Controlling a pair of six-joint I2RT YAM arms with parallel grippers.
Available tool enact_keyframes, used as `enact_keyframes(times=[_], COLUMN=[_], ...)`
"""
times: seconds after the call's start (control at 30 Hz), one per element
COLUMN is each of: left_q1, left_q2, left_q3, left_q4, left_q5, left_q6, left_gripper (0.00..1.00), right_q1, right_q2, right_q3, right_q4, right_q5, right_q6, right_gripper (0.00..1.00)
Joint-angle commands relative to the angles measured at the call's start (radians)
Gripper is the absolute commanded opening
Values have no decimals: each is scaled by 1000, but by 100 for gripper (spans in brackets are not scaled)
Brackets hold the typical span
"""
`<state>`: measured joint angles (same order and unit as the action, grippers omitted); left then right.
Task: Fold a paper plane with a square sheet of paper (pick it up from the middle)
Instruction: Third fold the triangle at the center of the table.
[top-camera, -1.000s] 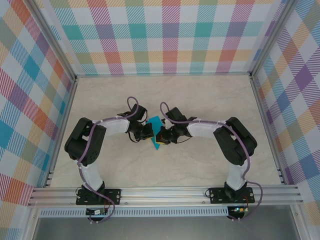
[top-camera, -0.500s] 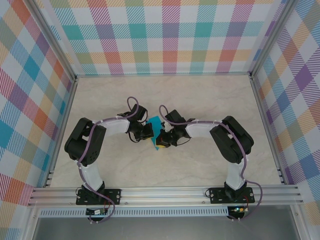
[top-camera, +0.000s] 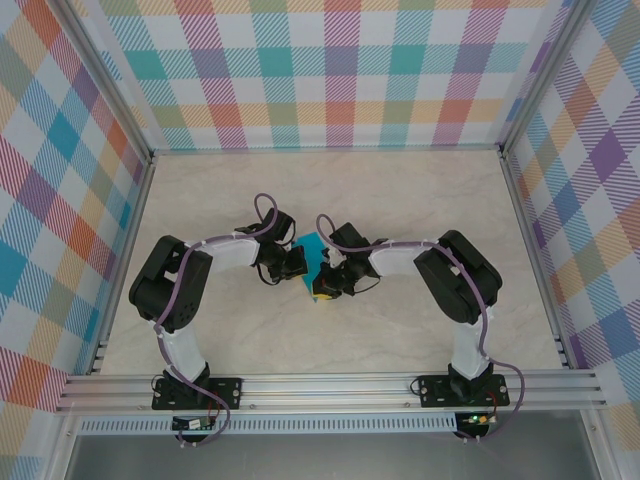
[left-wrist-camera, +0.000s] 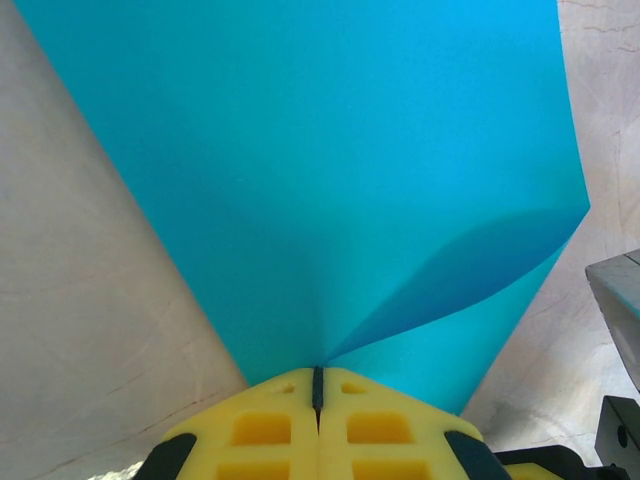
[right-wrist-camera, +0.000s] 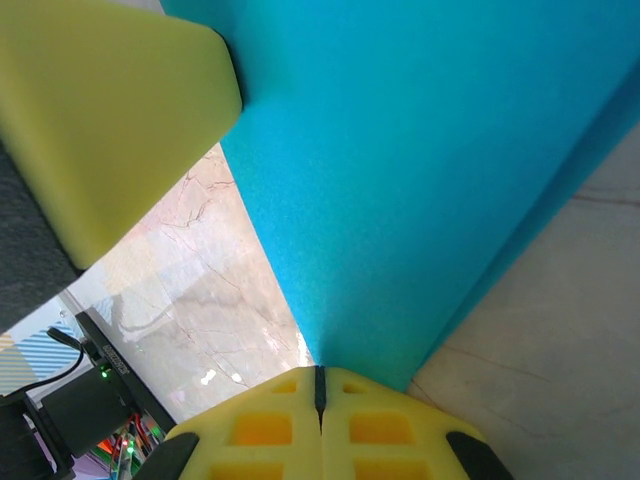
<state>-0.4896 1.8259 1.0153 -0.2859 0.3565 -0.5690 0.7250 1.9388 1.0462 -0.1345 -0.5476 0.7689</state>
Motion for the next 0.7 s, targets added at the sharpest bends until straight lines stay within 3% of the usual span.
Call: enact_keyframes(times=[0.0, 0.23, 0.53, 0.67], left_q1=[-9, -9, -9, -9], left_q2=[87, 91, 89, 85], left_q3=[-66, -62, -55, -53], left_q4=[-113, -114, -120, -105], left_q5=[-154, -159, -153, -134], left_q6=[-9, -9, -2, 4], left_gripper=[0, 0, 0, 0], right_q1=[13, 30, 32, -8], right_q2=[19, -1, -139, -137], right_q3=[-25, -71, -74, -18], right_q4=[-50, -128, -37, -35], right_q5=[-22, 40, 28, 66], right_q6=[-36, -152, -261, -216], right_gripper=[0, 0, 4, 3])
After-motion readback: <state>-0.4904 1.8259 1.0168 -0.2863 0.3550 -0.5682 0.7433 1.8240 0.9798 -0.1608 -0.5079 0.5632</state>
